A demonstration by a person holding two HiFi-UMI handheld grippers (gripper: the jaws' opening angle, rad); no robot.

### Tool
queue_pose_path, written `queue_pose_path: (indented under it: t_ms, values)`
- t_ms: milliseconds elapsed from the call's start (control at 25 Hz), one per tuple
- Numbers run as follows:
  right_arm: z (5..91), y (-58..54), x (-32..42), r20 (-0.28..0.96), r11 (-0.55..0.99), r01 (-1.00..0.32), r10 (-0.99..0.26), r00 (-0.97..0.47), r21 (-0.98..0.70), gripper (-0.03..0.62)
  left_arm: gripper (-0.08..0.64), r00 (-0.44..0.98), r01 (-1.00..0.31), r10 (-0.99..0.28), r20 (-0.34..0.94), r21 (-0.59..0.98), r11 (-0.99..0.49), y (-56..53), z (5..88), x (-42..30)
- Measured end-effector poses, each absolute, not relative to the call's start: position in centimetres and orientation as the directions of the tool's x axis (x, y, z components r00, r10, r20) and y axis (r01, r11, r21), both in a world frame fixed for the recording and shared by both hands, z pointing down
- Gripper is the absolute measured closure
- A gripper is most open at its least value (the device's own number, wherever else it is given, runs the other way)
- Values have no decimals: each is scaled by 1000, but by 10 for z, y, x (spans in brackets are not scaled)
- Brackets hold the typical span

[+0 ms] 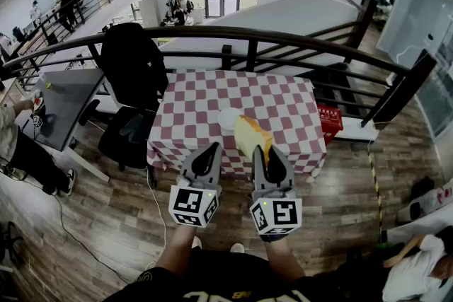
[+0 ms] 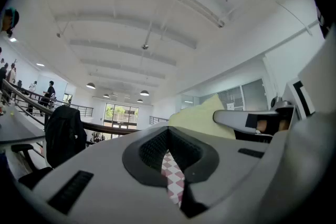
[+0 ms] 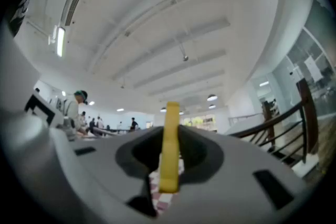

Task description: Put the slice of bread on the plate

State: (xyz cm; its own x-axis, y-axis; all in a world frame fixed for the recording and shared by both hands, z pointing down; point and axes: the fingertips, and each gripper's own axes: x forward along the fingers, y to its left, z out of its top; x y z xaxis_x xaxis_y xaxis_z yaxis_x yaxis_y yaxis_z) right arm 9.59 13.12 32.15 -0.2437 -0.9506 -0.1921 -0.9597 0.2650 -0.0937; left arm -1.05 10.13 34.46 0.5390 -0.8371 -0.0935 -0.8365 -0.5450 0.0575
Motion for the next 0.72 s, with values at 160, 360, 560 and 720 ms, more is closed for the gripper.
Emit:
queue_pose_path:
  t_ms: [160,360,560,720]
  values:
    - [327,143,110,-187,285,-954,-946,-264,-95,500,541,537,-837,-839,-89,63,-543,116,351,12]
    - [347,152,125,-162,289,-947,-950,-267,-139,500,541,536,-842,-842,-58,45,-538,137,367,30]
    - [353,156,121,-151,321,-934,-942,-299,-154,499,541,524,-849,-851,-37,51,-526,138,373,33]
    - [354,147,126,-163,323,-933,-940,-299,-155,500,541,534,-844,-845,-32,43,-535,131,378,42]
